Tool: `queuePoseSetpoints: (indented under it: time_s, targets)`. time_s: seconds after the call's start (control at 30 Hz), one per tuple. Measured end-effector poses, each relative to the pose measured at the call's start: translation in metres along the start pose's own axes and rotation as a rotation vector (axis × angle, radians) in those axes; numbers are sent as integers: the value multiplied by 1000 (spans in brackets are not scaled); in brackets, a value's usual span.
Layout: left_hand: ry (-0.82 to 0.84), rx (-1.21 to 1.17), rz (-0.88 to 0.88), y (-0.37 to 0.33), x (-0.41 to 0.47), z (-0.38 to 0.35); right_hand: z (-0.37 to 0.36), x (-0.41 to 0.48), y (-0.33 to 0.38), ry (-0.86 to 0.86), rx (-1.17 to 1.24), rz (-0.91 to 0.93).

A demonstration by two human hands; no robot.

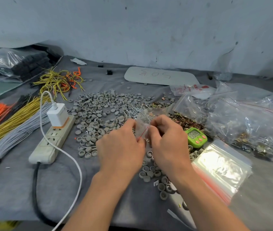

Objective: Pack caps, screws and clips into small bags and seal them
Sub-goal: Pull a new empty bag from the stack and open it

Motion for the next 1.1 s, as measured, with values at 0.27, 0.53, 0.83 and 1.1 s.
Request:
queuePoseSetpoints:
  time_s: [0.27, 0.53, 0.83, 1.1]
  targets:
    - [-32, -342, 206, 26, 8, 7, 8, -4, 7, -70, -236, 94]
    - [-10, -417, -5, 10, 1, 7, -21, -9, 7, 254, -126, 174]
    - [-11, -328, -189, -7, -6, 13, -37, 1, -25, 315, 1107, -708]
    - [-108, -233, -260, -32, -14, 14, -40, -5, -16, 286, 1436, -859]
Point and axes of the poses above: each hand's wrist, its own x-axis towards the middle knuckle, its own z-axis out of the back of the hand, y = z × x, the point moved 5 cm from there along x, towards the middle knuckle, and after that the axes turned 2 degrees about -z, right-handed, at the moved point
